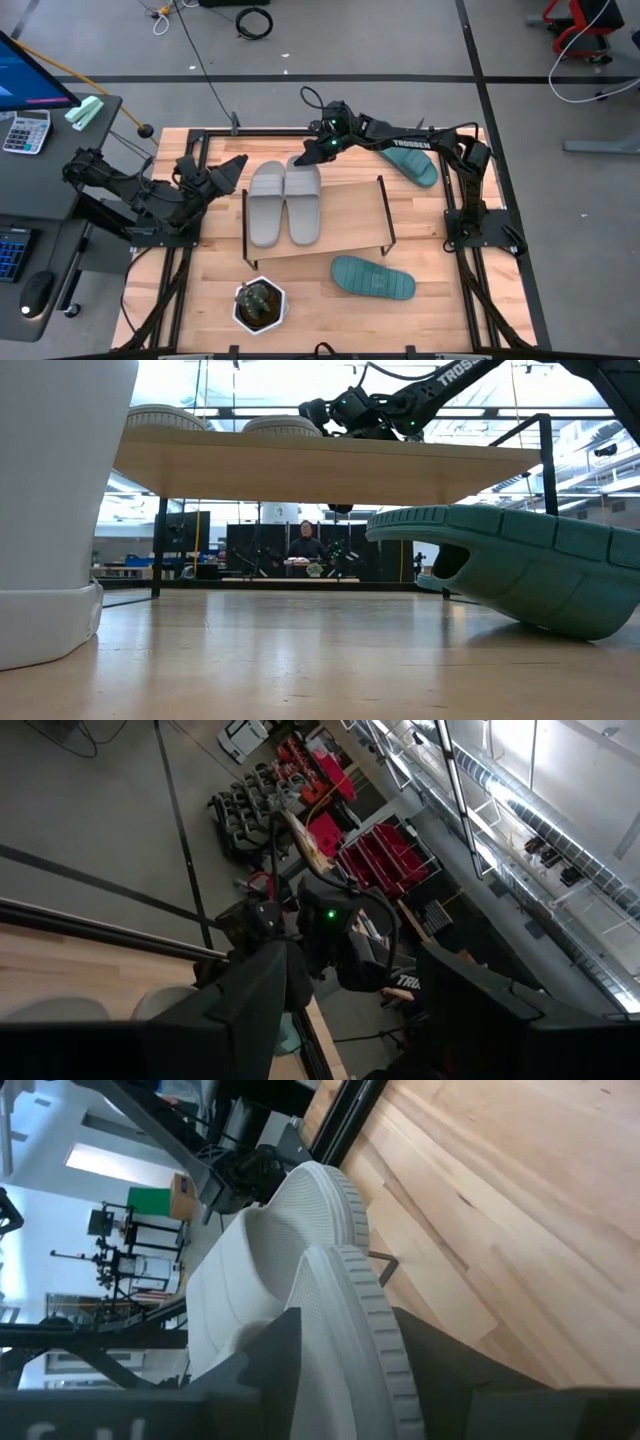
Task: Pick and place slides into the shelf
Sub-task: Put the gray slide on the shelf
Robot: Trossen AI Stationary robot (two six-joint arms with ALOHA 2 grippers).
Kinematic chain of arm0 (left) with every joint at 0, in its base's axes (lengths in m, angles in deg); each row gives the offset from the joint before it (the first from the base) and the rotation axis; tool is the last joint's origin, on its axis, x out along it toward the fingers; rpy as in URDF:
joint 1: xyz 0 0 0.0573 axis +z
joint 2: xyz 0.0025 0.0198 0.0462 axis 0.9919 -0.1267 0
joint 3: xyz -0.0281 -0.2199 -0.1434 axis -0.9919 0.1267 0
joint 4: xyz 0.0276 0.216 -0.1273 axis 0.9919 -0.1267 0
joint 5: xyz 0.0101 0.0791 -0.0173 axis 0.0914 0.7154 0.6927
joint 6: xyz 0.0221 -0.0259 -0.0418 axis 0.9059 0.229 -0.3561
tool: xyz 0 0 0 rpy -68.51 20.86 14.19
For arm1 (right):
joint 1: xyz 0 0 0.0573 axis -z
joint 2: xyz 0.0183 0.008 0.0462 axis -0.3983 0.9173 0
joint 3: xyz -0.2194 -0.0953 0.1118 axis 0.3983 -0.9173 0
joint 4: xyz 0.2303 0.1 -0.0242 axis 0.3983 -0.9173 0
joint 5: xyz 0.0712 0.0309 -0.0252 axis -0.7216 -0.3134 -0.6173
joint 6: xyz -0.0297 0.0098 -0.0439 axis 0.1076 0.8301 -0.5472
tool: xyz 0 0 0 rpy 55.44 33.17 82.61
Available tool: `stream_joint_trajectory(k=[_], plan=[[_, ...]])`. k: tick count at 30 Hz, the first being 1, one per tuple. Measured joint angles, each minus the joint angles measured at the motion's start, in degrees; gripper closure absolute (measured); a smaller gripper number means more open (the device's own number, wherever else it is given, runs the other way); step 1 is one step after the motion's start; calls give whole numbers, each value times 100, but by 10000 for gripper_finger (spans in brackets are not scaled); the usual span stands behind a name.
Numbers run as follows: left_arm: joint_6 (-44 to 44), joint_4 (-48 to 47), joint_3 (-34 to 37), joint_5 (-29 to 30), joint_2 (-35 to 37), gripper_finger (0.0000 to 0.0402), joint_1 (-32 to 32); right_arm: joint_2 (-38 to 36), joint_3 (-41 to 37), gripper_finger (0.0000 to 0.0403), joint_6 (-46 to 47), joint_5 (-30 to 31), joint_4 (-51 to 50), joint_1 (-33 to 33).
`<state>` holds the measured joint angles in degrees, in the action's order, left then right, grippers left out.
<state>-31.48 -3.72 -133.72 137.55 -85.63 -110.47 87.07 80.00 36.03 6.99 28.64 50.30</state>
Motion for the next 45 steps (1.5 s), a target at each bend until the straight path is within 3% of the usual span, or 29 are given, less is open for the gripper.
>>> stream_joint_trajectory(k=[19,45], plan=[[1,-1,0,-40,0,173,0,-2,0,180,-250,148,-51,-36],[-4,0,-2,-39,-15,173,0,-4,0,176,-415,204,-76,-46]])
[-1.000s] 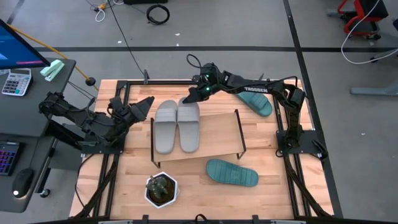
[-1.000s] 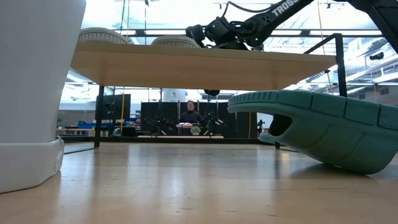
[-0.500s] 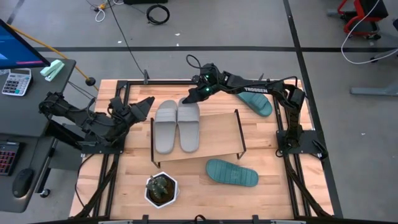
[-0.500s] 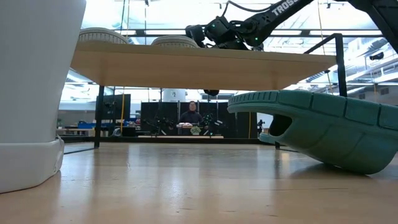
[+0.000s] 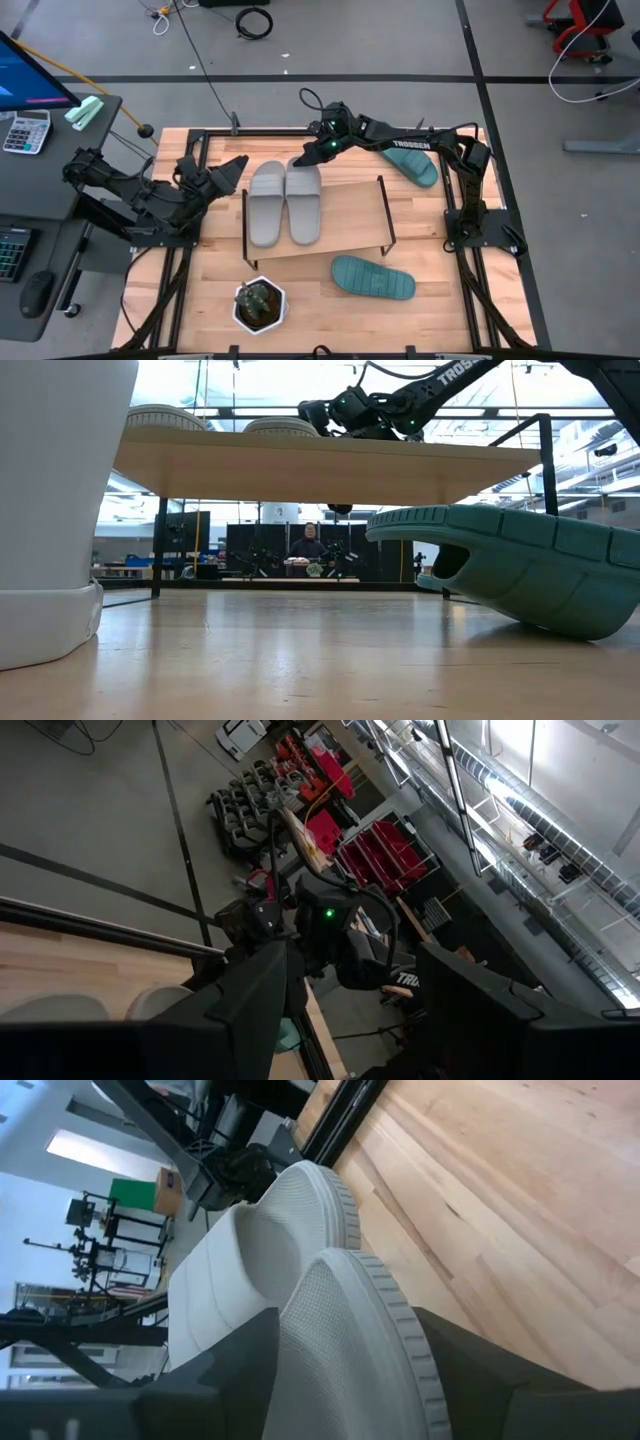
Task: Pick and place slides into the shelf
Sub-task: Put the gray slide on the shelf
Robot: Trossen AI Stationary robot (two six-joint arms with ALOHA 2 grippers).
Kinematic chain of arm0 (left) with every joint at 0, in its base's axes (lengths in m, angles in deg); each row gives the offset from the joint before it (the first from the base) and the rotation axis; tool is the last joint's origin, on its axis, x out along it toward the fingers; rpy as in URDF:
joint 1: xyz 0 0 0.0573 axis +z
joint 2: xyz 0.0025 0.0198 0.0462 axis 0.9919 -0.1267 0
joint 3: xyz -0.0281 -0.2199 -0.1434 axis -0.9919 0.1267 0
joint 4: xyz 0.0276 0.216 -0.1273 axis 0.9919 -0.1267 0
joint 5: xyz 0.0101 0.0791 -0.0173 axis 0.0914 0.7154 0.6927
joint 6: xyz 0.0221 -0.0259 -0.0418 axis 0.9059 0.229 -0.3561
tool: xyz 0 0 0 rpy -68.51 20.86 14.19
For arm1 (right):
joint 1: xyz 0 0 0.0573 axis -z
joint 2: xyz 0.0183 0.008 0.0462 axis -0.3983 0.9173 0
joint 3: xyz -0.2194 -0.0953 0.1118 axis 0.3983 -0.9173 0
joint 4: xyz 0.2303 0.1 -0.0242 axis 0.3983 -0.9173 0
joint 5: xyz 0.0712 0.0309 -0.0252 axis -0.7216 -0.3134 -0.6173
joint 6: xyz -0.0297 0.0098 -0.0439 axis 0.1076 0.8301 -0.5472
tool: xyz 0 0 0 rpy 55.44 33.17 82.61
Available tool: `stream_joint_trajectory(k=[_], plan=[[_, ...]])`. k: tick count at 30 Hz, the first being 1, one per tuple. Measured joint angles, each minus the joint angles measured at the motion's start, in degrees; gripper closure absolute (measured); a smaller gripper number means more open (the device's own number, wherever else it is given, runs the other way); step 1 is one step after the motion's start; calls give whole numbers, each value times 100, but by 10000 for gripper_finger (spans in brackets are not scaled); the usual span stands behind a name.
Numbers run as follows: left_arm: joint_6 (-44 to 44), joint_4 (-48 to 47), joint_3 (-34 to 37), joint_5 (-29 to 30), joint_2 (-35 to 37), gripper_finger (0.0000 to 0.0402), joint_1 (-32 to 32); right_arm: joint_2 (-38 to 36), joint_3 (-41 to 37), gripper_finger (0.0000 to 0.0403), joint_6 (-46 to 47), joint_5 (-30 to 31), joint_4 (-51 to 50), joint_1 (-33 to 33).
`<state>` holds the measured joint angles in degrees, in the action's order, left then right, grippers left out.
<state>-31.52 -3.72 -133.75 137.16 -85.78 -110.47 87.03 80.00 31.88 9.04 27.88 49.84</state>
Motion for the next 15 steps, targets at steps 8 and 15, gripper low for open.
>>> stream_joint_trajectory(k=[8,15], plan=[[0,0,0,2,0,173,-1,0,0,152,-175,182,-18,-4],[2,0,0,2,0,173,0,0,0,121,-462,522,-271,-74]])
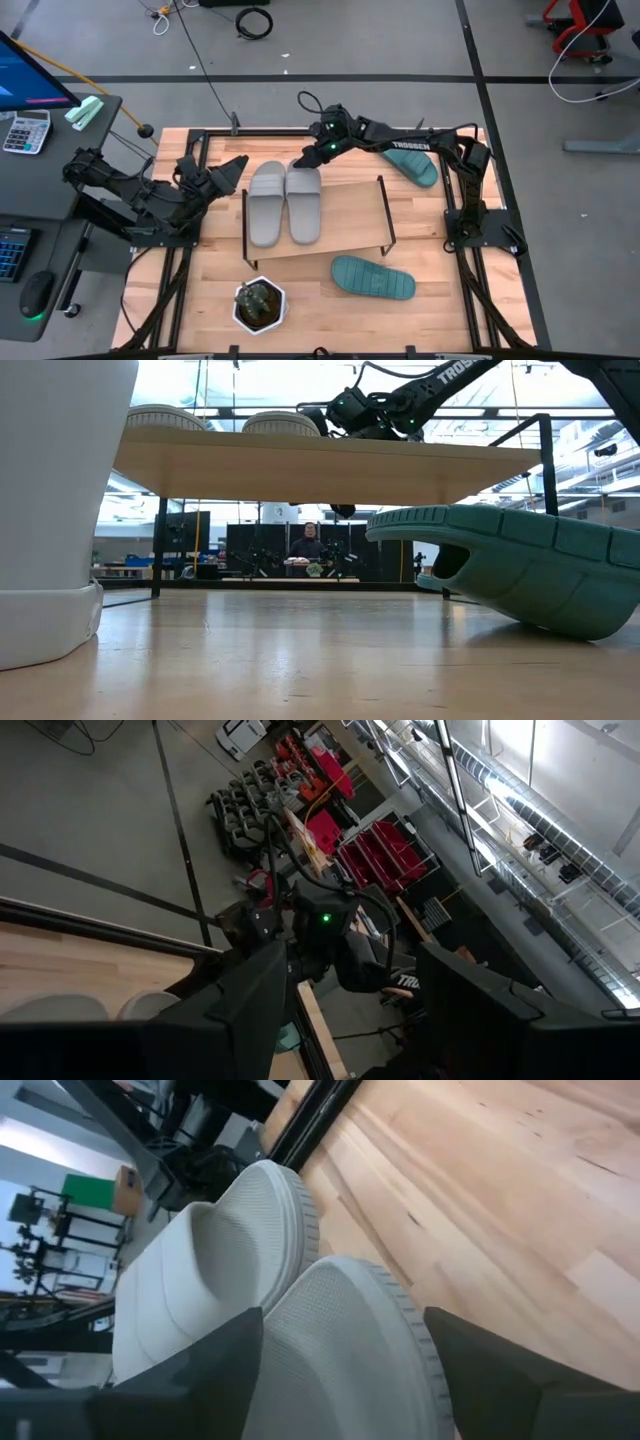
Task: Pick and place slides into the shelf
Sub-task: Put the gray slide on the shelf
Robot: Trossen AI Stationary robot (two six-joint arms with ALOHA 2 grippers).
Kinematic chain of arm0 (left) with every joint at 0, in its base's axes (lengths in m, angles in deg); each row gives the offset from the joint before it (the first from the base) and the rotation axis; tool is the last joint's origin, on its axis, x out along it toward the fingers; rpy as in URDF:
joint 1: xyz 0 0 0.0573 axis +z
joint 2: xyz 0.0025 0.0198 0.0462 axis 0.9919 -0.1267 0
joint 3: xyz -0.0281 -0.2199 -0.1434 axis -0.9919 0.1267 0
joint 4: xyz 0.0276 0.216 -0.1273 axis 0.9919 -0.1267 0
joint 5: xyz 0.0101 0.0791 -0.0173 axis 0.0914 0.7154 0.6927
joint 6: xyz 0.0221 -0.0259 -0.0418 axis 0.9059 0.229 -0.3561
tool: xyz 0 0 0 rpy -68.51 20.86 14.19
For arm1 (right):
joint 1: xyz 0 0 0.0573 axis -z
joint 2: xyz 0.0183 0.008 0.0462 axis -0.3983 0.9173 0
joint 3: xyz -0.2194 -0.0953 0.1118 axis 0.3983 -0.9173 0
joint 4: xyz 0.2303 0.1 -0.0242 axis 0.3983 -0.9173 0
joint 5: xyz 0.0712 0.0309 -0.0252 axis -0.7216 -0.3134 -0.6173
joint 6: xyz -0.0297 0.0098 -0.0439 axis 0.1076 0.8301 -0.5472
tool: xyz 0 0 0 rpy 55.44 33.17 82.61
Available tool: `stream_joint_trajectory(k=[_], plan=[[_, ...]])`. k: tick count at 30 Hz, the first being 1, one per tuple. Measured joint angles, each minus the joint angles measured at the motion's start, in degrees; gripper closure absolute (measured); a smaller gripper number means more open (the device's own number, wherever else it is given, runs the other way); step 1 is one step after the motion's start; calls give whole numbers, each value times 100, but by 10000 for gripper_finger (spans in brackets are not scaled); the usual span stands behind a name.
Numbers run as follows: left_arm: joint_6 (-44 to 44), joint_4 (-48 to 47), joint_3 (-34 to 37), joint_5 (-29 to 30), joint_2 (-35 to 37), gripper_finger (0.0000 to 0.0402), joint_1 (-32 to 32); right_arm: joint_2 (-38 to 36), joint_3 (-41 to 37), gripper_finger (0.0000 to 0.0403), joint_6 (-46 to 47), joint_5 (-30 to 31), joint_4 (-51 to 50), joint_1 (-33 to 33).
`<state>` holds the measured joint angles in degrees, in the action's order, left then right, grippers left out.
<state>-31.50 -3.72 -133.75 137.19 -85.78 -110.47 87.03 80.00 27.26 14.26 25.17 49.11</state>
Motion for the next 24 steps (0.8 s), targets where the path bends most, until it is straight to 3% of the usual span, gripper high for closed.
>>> stream_joint_trajectory(k=[8,24], plan=[[2,-2,0,2,0,173,0,0,0,119,-194,257,28,-68],[7,-2,0,7,0,173,0,-4,0,117,28,78,193,48]])
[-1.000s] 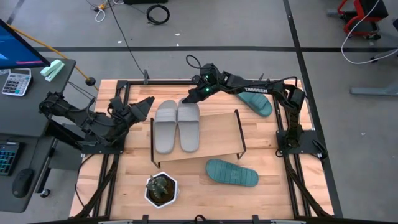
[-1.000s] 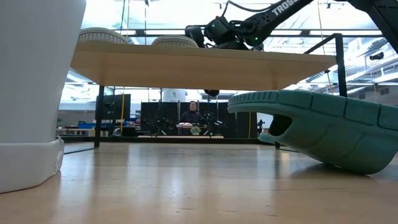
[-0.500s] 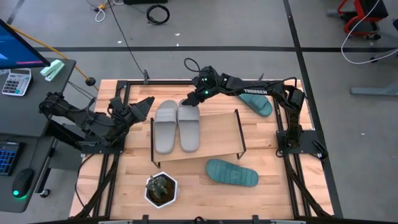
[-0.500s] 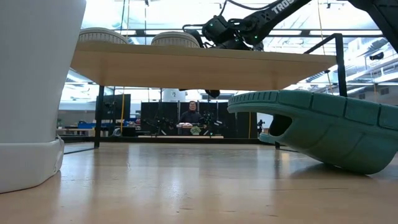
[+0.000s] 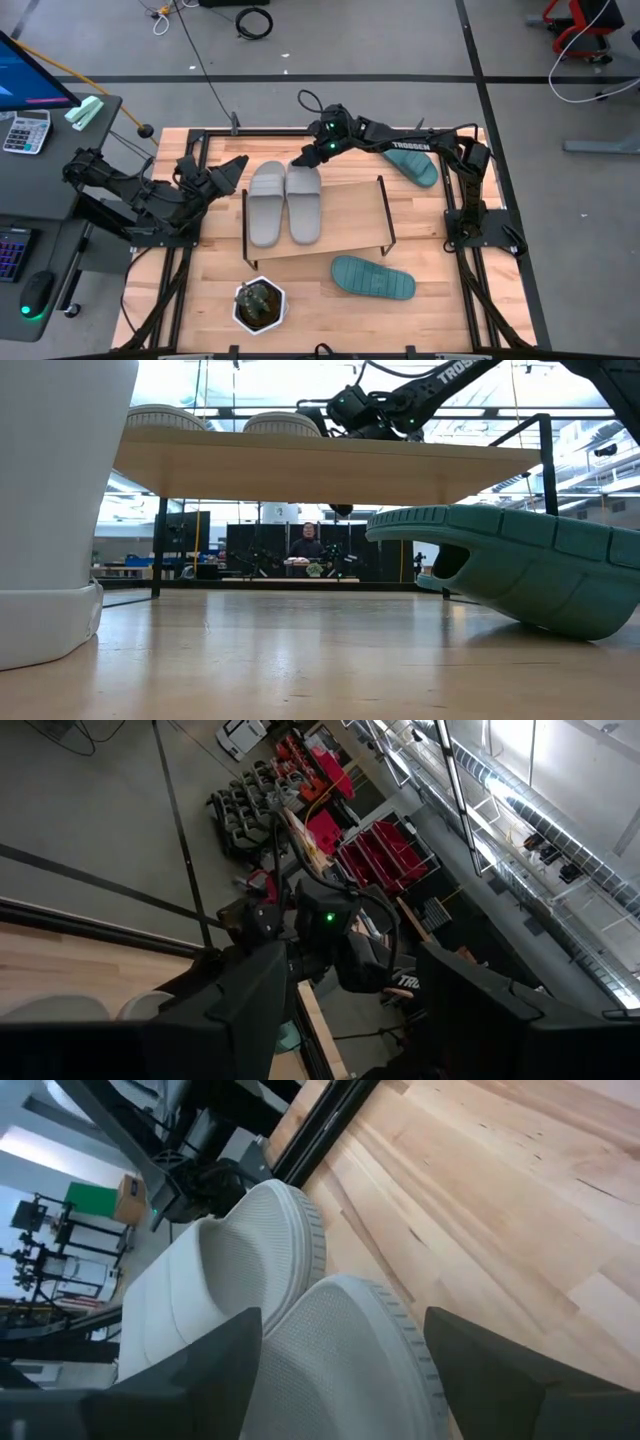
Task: Pick and place slides into the shelf
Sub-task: Put the gray slide on the shelf, then put the top green slide on the shelf
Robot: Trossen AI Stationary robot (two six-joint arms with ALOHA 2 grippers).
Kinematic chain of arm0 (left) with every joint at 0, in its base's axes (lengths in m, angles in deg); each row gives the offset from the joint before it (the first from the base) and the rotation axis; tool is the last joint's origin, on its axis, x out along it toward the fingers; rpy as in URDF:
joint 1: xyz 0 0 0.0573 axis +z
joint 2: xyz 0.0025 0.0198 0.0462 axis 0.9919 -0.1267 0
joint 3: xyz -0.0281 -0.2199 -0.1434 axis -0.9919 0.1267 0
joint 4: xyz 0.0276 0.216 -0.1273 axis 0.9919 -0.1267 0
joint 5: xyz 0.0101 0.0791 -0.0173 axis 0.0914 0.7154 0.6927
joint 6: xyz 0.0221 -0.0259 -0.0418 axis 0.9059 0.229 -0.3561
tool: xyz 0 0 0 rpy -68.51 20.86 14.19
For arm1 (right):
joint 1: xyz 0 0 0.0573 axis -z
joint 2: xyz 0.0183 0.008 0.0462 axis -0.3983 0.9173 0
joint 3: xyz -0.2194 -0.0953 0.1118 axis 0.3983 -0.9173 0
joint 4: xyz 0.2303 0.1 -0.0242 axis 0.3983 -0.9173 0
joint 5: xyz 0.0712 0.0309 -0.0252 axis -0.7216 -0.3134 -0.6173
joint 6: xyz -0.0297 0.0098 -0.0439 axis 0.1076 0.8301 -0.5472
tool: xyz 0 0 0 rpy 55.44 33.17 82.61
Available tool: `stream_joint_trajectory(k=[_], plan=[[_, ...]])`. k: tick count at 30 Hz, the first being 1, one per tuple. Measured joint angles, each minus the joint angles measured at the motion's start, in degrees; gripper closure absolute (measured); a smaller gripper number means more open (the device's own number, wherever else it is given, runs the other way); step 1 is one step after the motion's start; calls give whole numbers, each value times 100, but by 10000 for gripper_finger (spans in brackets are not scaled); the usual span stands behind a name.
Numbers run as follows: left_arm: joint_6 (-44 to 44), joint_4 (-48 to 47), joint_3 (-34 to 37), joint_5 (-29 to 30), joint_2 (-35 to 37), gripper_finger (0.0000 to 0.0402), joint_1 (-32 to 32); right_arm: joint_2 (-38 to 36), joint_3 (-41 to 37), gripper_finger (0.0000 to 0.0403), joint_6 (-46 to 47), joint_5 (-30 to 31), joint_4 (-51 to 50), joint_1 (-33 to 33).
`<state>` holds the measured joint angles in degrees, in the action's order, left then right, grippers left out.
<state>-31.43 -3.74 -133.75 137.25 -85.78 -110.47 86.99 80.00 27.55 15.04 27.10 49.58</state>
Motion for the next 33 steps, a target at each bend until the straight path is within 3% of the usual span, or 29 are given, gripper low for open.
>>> stream_joint_trajectory(k=[6,11,19,22,28,33], plan=[[0,-2,0,0,0,173,-2,-18,0,117,51,-356,1,92],[0,-2,0,0,0,173,0,-18,0,117,-4,-306,0,154],[-4,-6,0,0,-2,173,0,-265,-2,120,35,-479,-502,951],[-4,-3,0,0,-2,173,0,-621,-2,127,-490,-210,-1266,1263],[-6,-4,0,0,-2,173,131,-1346,-22,143,-1717,922,-3119,1668],[0,-7,0,-44,-2,173,266,-2064,-772,150,-1713,1301,-3393,1925]])
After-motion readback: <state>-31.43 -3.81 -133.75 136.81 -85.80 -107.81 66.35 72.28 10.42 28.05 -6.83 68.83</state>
